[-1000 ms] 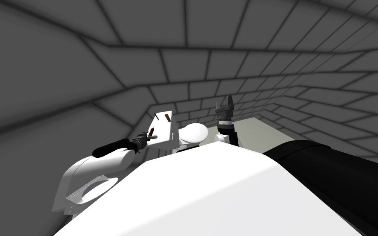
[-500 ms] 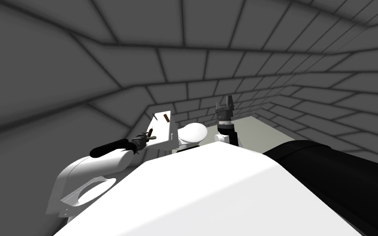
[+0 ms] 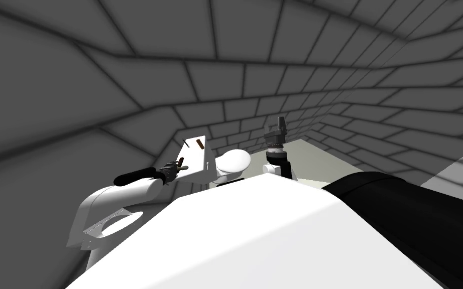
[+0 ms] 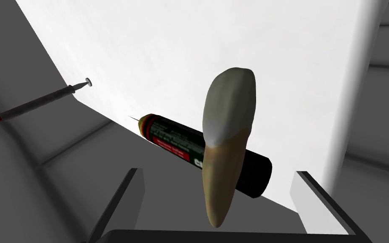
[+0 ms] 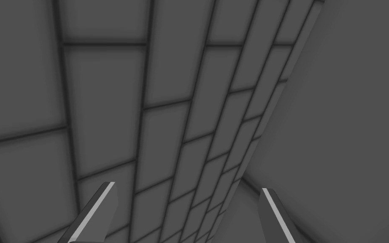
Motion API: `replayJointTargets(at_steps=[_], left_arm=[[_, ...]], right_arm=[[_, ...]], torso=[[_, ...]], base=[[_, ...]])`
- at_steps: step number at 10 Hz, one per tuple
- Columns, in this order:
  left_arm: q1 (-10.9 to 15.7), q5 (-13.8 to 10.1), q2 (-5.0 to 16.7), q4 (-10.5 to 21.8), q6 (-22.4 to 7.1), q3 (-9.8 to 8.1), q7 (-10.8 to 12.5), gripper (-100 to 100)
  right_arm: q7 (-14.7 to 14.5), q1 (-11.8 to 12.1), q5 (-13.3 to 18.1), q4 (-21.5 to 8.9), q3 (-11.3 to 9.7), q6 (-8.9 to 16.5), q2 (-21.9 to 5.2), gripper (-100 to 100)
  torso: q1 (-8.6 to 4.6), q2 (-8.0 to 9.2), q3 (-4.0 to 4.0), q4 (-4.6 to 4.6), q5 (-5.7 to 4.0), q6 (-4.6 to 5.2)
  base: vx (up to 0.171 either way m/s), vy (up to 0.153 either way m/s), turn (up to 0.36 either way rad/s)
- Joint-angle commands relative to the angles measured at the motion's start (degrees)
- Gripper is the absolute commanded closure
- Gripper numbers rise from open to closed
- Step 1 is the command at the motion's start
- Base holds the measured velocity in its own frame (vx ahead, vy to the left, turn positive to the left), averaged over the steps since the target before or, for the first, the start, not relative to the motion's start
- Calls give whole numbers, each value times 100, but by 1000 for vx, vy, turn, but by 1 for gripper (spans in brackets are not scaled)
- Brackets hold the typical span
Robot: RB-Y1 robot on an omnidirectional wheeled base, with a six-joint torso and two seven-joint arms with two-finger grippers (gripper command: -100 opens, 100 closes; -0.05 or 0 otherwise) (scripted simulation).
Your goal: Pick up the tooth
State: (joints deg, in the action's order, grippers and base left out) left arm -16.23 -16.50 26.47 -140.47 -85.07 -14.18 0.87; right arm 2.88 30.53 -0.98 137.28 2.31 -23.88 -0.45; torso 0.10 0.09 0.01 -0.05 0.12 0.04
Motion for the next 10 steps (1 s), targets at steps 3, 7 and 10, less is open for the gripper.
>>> replayJointTargets(at_steps=[3,7,10], left_arm=[[224,-23,65,563,202,-204,-3,-100],[238,-18,65,653,268,-225,-12,100],[247,-16,69,646,275,-230,-12,100]], right_arm=[[0,0,0,0,0,0,0,0],[0,1,0,0,1,0,-1,0],[0,2,0,0,1,0,-1,0]], torso=[[9,-9,-9,-8,10,1],[40,-59,-41,-25,27,5],[48,-66,-48,-32,36,2]], base=[[-74,-21,-128],[-25,-5,-42],[0,0,0]])
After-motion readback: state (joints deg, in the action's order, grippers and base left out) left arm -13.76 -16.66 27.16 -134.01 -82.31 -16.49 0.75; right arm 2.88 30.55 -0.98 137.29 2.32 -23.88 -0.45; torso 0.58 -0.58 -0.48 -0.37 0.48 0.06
